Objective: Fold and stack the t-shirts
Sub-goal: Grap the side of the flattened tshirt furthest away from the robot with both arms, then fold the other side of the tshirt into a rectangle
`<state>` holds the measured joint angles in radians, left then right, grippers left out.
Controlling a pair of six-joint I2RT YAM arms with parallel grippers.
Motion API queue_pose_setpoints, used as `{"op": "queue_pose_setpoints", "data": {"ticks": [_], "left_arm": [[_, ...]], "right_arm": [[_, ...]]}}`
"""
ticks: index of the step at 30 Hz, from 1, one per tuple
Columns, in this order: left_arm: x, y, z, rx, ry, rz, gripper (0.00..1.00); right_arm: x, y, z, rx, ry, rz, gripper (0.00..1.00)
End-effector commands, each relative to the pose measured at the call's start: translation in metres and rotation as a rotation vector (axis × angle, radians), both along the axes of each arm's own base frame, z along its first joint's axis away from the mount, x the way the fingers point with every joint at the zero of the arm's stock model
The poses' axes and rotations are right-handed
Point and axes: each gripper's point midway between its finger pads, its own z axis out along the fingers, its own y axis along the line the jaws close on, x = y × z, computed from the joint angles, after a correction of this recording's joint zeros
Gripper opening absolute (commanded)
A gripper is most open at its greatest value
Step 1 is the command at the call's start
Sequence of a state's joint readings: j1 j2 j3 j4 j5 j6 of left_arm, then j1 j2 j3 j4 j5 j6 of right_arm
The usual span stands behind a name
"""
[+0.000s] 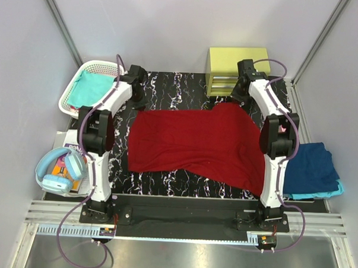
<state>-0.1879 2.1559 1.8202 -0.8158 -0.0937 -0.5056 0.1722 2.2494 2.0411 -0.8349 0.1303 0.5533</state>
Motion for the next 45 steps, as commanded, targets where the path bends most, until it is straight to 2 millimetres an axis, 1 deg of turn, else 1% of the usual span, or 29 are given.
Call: {"op": "queue_pose_setpoints", "data": {"ticks": [1,2,3,4,5,8,9,11,12,14,15,17,19,20,22,23,24,25,27,28,30,31,33,34,37,41,43,44,45], "left_arm": [[-0.004,-0.008,0.052,-0.027,-0.115,-0.025,0.0],[-0.009,-0.009,0.048,-0.025,-0.105,-0.027,0.0],[-0.012,-0.014,0.053,-0.026,-0.114,-0.037,0.0],[-0.015,-0.015,0.054,-0.023,-0.113,-0.043,0.0],[-0.021,-0.017,0.05,-0.018,-0.1,-0.048,0.0],[-0.035,-0.025,0.052,-0.013,-0.096,-0.068,0.0],[-0.04,-0.028,0.056,-0.013,-0.104,-0.074,0.0],[-0.051,-0.03,0.052,-0.01,-0.088,-0.081,0.0],[-0.055,-0.033,0.057,-0.008,-0.101,-0.089,0.0],[-0.067,-0.033,0.053,0.0,-0.085,-0.091,0.0],[-0.071,-0.034,0.058,-0.001,-0.097,-0.094,0.0],[-0.084,-0.035,0.052,-0.002,-0.078,-0.096,0.0],[-0.095,-0.039,0.057,-0.006,-0.088,-0.103,0.0],[-0.104,-0.038,0.051,-0.003,-0.068,-0.107,0.0],[-0.116,-0.041,0.056,0.003,-0.08,-0.115,0.0],[-0.126,-0.039,0.047,0.011,-0.058,-0.116,0.0],[-0.133,-0.04,0.052,0.017,-0.071,-0.121,0.0],[-0.143,-0.038,0.045,0.026,-0.052,-0.117,0.0],[-0.153,-0.033,0.049,0.037,-0.068,-0.11,0.0],[-0.161,-0.029,0.042,0.047,-0.05,-0.105,0.0],[-0.169,-0.021,0.043,0.067,-0.056,-0.091,0.0],[-0.178,-0.017,0.036,0.078,-0.036,-0.082,0.0],[-0.187,-0.013,0.035,0.077,-0.032,-0.078,0.0],[-0.194,-0.01,0.027,0.083,-0.012,-0.075,0.0],[-0.207,-0.005,0.015,0.094,0.026,-0.068,0.0],[-0.216,-0.002,0.003,0.108,0.073,-0.068,0.0],[-0.217,-0.002,0.0,0.108,0.085,-0.072,0.05],[-0.218,-0.002,-0.004,0.11,0.099,-0.074,0.12],[-0.218,-0.002,-0.005,0.113,0.106,-0.076,0.15]], "right_arm": [[-0.011,-0.005,0.064,-0.052,-0.127,0.002,0.0],[-0.014,-0.003,0.067,-0.057,-0.135,0.005,0.0],[-0.019,-0.006,0.081,-0.062,-0.162,0.0,0.0],[-0.028,-0.007,0.073,-0.07,-0.141,0.0,0.0],[-0.032,-0.007,0.076,-0.071,-0.151,0.001,0.0],[-0.052,-0.011,0.081,-0.067,-0.158,-0.017,0.0],[-0.064,-0.012,0.079,-0.066,-0.146,-0.016,0.0],[-0.076,-0.014,0.078,-0.07,-0.141,-0.024,0.0],[-0.088,-0.014,0.074,-0.071,-0.13,-0.022,0.0],[-0.1,-0.013,0.073,-0.071,-0.125,-0.026,0.0],[-0.112,-0.015,0.071,-0.071,-0.115,-0.03,0.0],[-0.125,-0.01,0.068,-0.065,-0.109,-0.027,0.0],[-0.141,-0.005,0.063,-0.062,-0.096,-0.02,0.0],[-0.147,-0.003,0.06,-0.062,-0.09,-0.023,0.0],[-0.163,-0.001,0.054,-0.071,-0.071,-0.02,0.0],[-0.169,0.003,0.052,-0.068,-0.067,-0.02,0.0],[-0.178,0.002,0.046,-0.071,-0.051,-0.02,0.0],[-0.183,0.002,0.043,-0.075,-0.045,-0.023,0.0],[-0.195,0.002,0.036,-0.082,-0.027,-0.031,0.0],[-0.199,0.001,0.032,-0.085,-0.017,-0.035,0.0],[-0.208,-0.003,0.023,-0.1,0.007,-0.043,0.0],[-0.212,-0.005,0.019,-0.109,0.022,-0.047,0.0],[-0.22,-0.008,0.01,-0.117,0.042,-0.056,0.0],[-0.223,-0.01,0.007,-0.12,0.053,-0.063,0.0],[-0.233,-0.011,-0.005,-0.12,0.087,-0.071,0.0],[-0.247,-0.013,-0.02,-0.12,0.136,-0.081,0.0],[-0.252,-0.014,-0.025,-0.119,0.156,-0.086,0.0],[-0.254,-0.014,-0.028,-0.123,0.169,-0.085,0.0],[-0.256,-0.016,-0.03,-0.129,0.181,-0.086,0.0]]}}
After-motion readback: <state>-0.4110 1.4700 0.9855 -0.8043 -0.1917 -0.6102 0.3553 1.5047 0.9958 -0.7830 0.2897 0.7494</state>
